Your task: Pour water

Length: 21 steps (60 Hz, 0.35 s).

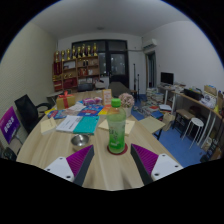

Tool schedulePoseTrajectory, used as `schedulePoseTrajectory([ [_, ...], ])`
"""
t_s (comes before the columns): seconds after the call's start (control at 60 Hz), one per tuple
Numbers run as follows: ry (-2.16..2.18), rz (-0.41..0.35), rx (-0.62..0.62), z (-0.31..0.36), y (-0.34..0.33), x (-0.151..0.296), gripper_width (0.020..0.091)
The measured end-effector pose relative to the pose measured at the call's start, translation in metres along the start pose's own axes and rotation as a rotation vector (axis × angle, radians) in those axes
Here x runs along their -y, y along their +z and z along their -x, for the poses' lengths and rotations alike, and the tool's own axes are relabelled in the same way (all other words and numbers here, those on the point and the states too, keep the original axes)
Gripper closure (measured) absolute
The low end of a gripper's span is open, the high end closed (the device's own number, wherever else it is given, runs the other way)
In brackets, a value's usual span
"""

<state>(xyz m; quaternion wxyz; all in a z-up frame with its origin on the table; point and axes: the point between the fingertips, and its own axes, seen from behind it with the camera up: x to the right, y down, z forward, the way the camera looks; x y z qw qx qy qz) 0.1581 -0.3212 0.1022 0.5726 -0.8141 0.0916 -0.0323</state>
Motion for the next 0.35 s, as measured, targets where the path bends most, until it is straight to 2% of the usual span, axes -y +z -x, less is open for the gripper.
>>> schedulePoseTrajectory([
  [0.183, 0.058, 0.011, -0.007, 0.039, -0.111, 0.006, 0.0274],
  [0.283, 0.103, 0.042, -0.006, 0.069, -0.174, 0.002, 0.0274],
  [0.35, 0.093, 0.033, -0.027, 0.085, -0.212, 0.003, 0.0272],
])
